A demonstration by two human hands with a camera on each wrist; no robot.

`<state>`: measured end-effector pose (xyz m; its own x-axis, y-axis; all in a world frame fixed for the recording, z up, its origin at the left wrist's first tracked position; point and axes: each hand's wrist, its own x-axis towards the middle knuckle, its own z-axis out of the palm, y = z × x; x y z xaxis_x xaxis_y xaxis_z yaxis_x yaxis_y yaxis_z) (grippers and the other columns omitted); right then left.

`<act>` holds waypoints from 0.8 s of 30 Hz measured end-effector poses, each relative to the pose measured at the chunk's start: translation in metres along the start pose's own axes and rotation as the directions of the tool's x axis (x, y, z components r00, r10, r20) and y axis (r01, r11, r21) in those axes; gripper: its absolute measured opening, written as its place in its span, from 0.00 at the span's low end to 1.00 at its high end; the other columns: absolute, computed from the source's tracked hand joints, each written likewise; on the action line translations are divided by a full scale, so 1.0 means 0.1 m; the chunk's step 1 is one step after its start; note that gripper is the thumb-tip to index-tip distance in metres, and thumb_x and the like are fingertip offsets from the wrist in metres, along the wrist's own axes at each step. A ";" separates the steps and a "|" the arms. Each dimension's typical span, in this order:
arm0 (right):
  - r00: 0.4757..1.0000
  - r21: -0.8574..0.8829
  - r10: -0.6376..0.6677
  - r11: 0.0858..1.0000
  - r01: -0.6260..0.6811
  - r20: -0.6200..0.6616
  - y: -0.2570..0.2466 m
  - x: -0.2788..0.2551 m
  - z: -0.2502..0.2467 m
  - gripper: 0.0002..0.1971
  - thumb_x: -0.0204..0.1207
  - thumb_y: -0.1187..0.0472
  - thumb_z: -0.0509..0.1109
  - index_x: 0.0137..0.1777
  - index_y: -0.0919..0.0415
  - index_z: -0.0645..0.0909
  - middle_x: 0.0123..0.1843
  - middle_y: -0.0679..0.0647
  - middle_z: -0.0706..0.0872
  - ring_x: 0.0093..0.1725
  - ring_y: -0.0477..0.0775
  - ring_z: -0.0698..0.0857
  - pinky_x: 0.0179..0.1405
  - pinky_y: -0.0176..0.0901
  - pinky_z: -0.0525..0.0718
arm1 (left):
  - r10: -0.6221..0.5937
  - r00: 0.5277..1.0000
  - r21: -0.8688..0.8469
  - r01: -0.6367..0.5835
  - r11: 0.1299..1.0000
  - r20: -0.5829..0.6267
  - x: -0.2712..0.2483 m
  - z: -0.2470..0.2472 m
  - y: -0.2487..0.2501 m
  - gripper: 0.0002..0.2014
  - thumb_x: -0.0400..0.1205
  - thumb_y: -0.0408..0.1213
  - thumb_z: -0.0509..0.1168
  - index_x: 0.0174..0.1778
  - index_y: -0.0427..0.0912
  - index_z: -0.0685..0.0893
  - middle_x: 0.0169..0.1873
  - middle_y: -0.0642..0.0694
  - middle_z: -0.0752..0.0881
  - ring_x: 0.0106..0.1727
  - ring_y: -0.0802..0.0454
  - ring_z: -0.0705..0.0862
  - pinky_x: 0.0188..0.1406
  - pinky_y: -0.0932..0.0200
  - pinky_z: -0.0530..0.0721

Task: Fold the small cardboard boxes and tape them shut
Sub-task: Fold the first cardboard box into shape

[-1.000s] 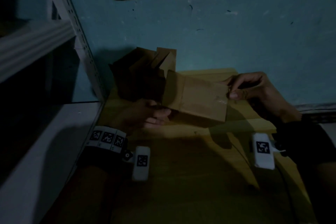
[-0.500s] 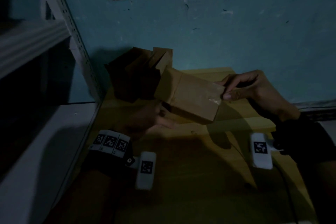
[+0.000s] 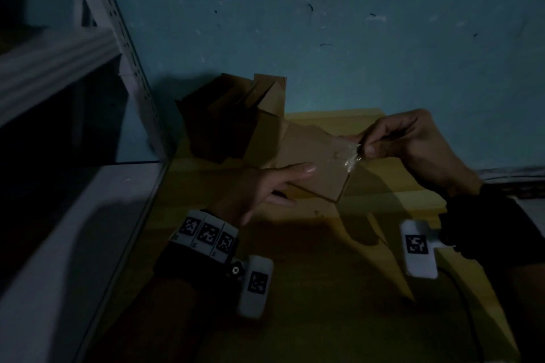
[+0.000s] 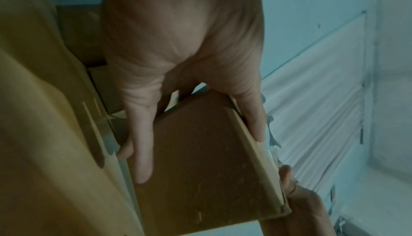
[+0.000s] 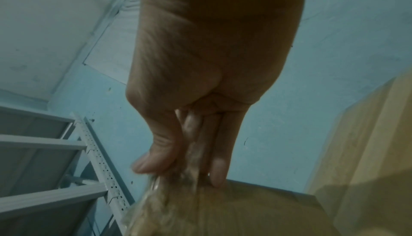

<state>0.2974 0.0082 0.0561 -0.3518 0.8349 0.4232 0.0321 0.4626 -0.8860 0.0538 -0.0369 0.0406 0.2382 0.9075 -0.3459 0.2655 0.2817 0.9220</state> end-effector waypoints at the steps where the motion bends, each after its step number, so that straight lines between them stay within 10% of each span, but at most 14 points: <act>1: 1.000 0.004 -0.008 1.000 0.008 -0.010 0.00 0.00 0.01 0.07 0.60 0.71 0.78 0.29 0.58 0.91 0.38 0.57 0.94 0.48 0.57 0.94 0.46 0.39 0.89 | 0.001 1.000 -0.005 -0.001 1.000 0.001 0.00 0.00 0.00 0.03 0.78 0.57 0.67 0.41 0.69 0.79 0.75 0.43 0.77 0.65 0.43 0.84 0.57 0.54 0.79; 7: 0.996 0.017 -0.028 0.999 0.030 -0.082 0.02 0.02 0.07 0.10 0.61 0.71 0.78 0.26 0.55 0.89 0.32 0.50 0.93 0.36 0.48 0.91 0.37 0.35 0.87 | 0.009 1.000 -0.004 -0.009 1.000 0.001 -0.03 0.00 0.02 0.03 0.78 0.56 0.66 0.44 0.68 0.78 0.74 0.44 0.77 0.66 0.43 0.83 0.65 0.52 0.76; 16: 0.996 0.199 0.023 0.980 -0.004 -0.092 0.14 0.03 0.10 0.13 0.67 0.70 0.75 0.25 0.54 0.84 0.28 0.55 0.88 0.28 0.50 0.87 0.29 0.38 0.84 | -0.079 0.996 -0.053 0.080 0.995 0.030 -0.02 -0.04 0.05 0.04 0.80 0.47 0.68 0.47 0.59 0.79 0.50 0.58 0.83 0.65 0.49 0.81 0.44 0.65 0.78; 20: 0.993 0.264 0.077 0.963 -0.049 -0.095 0.21 0.04 0.11 0.17 0.74 0.70 0.69 0.25 0.53 0.82 0.29 0.54 0.86 0.29 0.49 0.85 0.30 0.39 0.86 | -0.156 0.988 -0.187 0.153 0.970 -0.001 -0.02 -0.06 0.11 0.31 0.69 0.48 0.75 0.68 0.49 0.76 0.54 0.46 0.86 0.45 0.50 0.88 0.26 0.60 0.86; 24: 0.989 0.201 0.129 0.973 -0.111 -0.079 0.14 0.03 0.10 0.18 0.87 0.63 0.57 0.35 0.63 0.78 0.31 0.51 0.86 0.33 0.48 0.88 0.35 0.40 0.88 | -0.107 0.993 -0.243 0.090 0.966 -0.059 -0.02 -0.06 0.15 0.16 0.78 0.43 0.71 0.60 0.51 0.77 0.46 0.49 0.84 0.41 0.53 0.84 0.17 0.65 0.83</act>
<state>0.2869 0.0142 0.0433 -0.2697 0.9085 0.3192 -0.1182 0.2978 -0.9473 0.0517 -0.0327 0.0557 0.1533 0.8888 -0.4318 0.0511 0.4292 0.9017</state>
